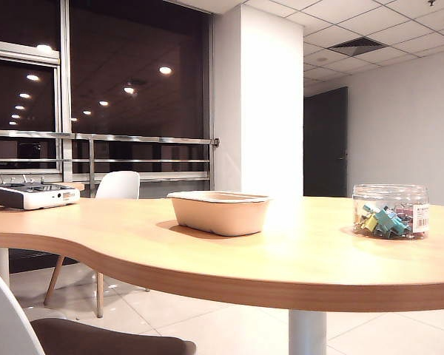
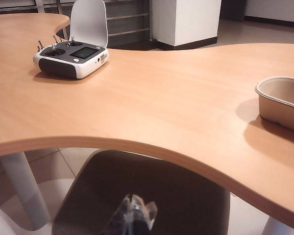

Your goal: Pick up the box filled with clips, pour some clips from it into the rectangular paper box, and then put the clip box back on the table.

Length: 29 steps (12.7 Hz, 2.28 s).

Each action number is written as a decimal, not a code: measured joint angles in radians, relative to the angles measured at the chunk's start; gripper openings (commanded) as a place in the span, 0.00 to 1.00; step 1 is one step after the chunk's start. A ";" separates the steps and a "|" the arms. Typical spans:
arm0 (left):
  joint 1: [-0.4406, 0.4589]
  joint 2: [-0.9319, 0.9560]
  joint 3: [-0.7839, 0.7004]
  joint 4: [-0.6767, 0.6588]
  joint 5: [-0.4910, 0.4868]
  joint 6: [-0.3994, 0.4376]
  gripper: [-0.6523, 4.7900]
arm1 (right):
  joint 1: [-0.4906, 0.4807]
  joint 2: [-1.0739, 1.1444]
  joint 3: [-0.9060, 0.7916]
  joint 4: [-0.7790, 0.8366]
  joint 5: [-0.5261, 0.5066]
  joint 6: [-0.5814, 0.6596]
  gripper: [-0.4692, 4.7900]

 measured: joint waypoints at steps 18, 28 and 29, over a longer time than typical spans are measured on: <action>0.000 0.962 0.859 0.074 0.291 -0.315 0.11 | 0.000 0.954 1.003 -0.031 -0.132 0.061 0.09; -0.034 1.248 0.957 0.101 0.433 -0.410 0.41 | -0.085 1.445 1.087 -0.110 -0.369 0.104 0.61; -0.042 1.257 0.958 0.113 0.437 -0.412 0.49 | -0.107 1.504 1.086 -0.101 -0.421 0.106 0.72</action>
